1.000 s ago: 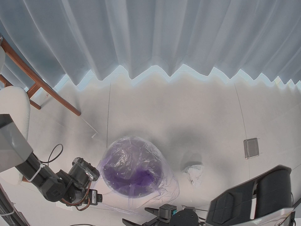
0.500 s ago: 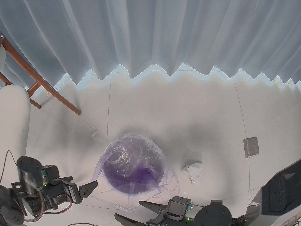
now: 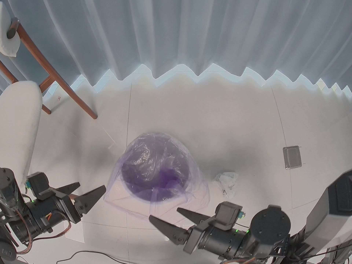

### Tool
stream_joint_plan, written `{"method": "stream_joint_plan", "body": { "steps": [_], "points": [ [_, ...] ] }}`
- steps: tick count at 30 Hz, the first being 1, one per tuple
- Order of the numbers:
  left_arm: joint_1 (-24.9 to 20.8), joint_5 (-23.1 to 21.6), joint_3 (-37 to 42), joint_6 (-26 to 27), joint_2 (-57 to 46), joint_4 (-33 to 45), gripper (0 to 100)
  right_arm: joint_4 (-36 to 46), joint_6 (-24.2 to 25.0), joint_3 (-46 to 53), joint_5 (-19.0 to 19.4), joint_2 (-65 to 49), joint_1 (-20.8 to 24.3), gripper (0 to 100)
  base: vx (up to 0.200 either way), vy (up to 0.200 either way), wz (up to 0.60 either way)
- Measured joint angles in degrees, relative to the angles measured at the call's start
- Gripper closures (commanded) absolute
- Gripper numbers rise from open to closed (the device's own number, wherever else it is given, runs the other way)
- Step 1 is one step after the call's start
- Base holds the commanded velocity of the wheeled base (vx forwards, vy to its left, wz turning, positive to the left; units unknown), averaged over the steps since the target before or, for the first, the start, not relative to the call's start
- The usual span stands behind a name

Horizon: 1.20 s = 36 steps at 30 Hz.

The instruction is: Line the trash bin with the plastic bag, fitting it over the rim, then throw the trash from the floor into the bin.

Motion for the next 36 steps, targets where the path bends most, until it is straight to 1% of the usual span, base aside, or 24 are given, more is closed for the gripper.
{"method": "stream_joint_plan", "body": {
  "steps": [5,9,12,14,18,22,25,28,31,33,36],
  "points": [
    [-0.32,-0.17,-7.68,-0.82,3.01,-0.44,0,-0.02,-0.01,-0.09,0.0,-1.77,-6.5,0,0.0,0.0,0.0],
    [-1.27,-0.09,-13.89,-3.91,6.55,-0.95,0,0.05,-0.09,0.02,0.07,-3.97,-14.02,0,0.0,0.0,0.0],
    [-2.11,0.11,-16.64,-5.69,9.4,-2.44,0,0.99,-0.15,-0.01,0.84,-6.18,-19.79,0,0.0,0.0,0.0],
    [-2.52,0.11,-17.08,-6.27,11.28,-3.36,0,2.68,-0.12,-0.06,2.01,-7.61,-23.34,0,0.0,0.0,0.0],
    [-2.97,0.22,-15.96,-6.9,15.8,-5.06,0,6.88,-0.11,-0.56,6.53,-9.86,-31.0,0,0.0,0.0,0.0],
    [-2.0,0.44,-14.54,-7.64,21.39,-5.96,0,9.25,-0.11,-1.13,10.28,-10.78,-36.49,0,0.0,0.0,0.0],
    [-0.16,0.38,-13.8,-8.68,25.11,-6.11,0,9.63,-0.11,-1.24,11.59,-9.95,-38.84,0,0.0,0.0,0.0],
    [0.69,0.41,-13.08,-10.22,27.01,-5.89,0,8.68,-0.2,-1.19,12.25,-7.64,-40.05,0,0.0,0.0,0.0],
    [1.05,0.55,-12.24,-11.11,27.29,-4.71,0,4.63,-0.44,-0.5,12.48,-4.74,-40.35,0,0.0,0.0,0.0],
    [1.22,0.62,-11.68,-11.41,27.25,-2.46,0,1.21,-0.78,0.3,12.5,-2.45,-40.35,0,0.0,0.0,0.0],
    [1.57,0.38,-11.0,-12.29,27.16,1.06,0,0.13,-1.76,1.34,12.54,0.44,-40.07,0,0.0,0.0,0.0]
  ]
}}
